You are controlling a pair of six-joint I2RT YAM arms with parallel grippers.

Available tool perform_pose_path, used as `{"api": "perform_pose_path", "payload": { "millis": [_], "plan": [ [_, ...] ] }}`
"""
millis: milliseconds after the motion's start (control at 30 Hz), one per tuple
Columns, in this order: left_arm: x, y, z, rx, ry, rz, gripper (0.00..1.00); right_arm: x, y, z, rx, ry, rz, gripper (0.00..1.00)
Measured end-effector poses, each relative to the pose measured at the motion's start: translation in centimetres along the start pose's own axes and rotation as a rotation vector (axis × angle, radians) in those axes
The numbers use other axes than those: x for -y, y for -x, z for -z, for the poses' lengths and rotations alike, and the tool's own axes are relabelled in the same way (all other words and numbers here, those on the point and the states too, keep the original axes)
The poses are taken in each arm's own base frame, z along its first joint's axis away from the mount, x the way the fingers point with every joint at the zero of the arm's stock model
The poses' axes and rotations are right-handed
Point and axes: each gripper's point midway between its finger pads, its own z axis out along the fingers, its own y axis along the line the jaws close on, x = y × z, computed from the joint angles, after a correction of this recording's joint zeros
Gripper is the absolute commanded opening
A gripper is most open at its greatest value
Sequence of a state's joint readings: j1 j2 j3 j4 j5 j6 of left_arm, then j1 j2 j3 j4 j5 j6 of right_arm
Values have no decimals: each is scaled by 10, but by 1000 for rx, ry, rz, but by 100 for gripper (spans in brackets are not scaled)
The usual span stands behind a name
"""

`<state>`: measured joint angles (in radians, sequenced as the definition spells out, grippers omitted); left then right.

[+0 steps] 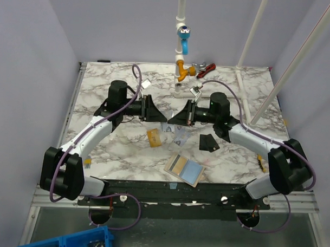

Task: Put the credit cards into the card holder
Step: Insert the credit card into the card holder.

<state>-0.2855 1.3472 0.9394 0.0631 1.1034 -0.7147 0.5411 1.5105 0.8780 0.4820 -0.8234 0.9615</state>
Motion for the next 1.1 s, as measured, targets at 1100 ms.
{"api": "perform_pose_path", "payload": {
  "millis": [1100],
  "plan": [
    [-91, -146, -67, -594, 325, -507, 33, 87, -229, 179, -342, -792, -479, 1]
  ]
}}
